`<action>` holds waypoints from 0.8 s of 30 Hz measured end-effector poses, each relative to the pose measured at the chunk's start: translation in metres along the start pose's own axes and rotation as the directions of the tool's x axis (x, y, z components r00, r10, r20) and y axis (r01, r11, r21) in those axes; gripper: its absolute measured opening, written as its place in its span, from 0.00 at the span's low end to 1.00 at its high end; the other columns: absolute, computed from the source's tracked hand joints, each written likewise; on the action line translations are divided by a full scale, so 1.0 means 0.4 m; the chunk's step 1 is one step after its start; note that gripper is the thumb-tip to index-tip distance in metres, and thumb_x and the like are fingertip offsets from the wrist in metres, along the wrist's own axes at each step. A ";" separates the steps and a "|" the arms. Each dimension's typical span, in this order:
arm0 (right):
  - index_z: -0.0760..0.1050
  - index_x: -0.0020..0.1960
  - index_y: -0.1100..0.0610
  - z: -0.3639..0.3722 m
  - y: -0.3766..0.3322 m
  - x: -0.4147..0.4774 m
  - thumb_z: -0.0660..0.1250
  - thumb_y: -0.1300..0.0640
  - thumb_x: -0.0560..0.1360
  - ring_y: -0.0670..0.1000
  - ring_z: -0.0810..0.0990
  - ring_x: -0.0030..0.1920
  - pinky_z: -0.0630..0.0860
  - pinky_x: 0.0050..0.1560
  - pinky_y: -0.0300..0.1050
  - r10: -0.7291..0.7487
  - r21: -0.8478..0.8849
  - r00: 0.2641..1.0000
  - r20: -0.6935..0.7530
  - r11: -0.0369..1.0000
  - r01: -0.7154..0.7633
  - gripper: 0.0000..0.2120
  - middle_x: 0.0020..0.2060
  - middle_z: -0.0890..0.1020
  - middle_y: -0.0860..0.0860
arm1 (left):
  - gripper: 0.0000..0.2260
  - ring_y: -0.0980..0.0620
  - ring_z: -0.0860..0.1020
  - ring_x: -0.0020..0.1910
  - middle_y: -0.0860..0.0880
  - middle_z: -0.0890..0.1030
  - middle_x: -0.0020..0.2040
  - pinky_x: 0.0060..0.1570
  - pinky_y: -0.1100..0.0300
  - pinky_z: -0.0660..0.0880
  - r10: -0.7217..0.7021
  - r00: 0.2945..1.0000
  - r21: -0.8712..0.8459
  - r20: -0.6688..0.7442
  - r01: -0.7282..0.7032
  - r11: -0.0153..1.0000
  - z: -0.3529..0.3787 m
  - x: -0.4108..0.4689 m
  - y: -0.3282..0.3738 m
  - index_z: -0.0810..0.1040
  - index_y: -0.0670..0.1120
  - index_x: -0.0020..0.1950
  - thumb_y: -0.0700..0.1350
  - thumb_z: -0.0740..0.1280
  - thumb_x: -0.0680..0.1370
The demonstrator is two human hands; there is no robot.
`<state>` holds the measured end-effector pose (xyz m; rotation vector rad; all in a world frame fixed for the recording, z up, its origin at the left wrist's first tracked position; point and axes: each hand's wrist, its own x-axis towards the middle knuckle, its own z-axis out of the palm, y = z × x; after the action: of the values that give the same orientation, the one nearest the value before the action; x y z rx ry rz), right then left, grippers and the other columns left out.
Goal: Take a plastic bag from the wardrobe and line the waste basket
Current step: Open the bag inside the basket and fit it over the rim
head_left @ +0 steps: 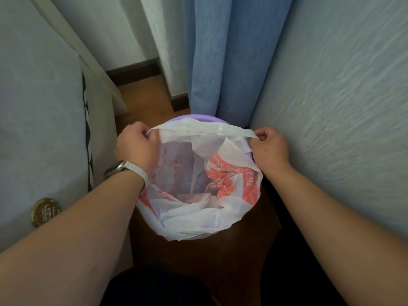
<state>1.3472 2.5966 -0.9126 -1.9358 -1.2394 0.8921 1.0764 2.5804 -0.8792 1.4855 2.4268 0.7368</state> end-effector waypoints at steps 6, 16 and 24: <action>0.73 0.37 0.49 0.002 0.001 0.000 0.70 0.56 0.72 0.47 0.77 0.35 0.74 0.39 0.44 0.012 -0.007 0.997 0.074 1.000 -0.011 0.08 0.33 0.78 0.43 | 0.10 0.48 0.74 0.38 0.48 0.78 0.38 0.38 0.56 0.69 0.012 0.997 0.019 0.075 -0.014 1.000 0.000 0.032 0.000 0.77 0.47 0.43 0.52 0.62 0.78; 0.73 0.57 0.52 -0.049 -0.043 -0.039 0.71 0.59 0.70 0.42 0.76 0.42 0.77 0.49 0.42 -0.144 0.150 0.988 0.048 0.979 0.136 0.16 0.49 0.78 0.49 | 0.06 0.51 0.69 0.45 0.48 0.72 0.46 0.42 0.56 0.66 0.299 0.954 0.082 -0.023 -0.296 0.952 -0.022 -0.026 0.015 0.76 0.44 0.48 0.45 0.65 0.75; 0.78 0.46 0.58 -0.031 -0.119 -0.134 0.67 0.55 0.71 0.57 0.76 0.46 0.74 0.47 0.53 -0.714 -0.263 0.669 0.206 0.618 0.740 0.08 0.44 0.78 0.53 | 0.14 0.44 0.74 0.60 0.45 0.77 0.63 0.61 0.47 0.72 0.647 0.711 0.169 0.277 -0.698 0.695 0.019 -0.042 0.010 0.76 0.47 0.62 0.47 0.66 0.77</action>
<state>1.3175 2.5606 -0.8567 -1.3692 -2.1165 0.3311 1.0908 2.5695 -0.8851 2.4885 1.8366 0.3351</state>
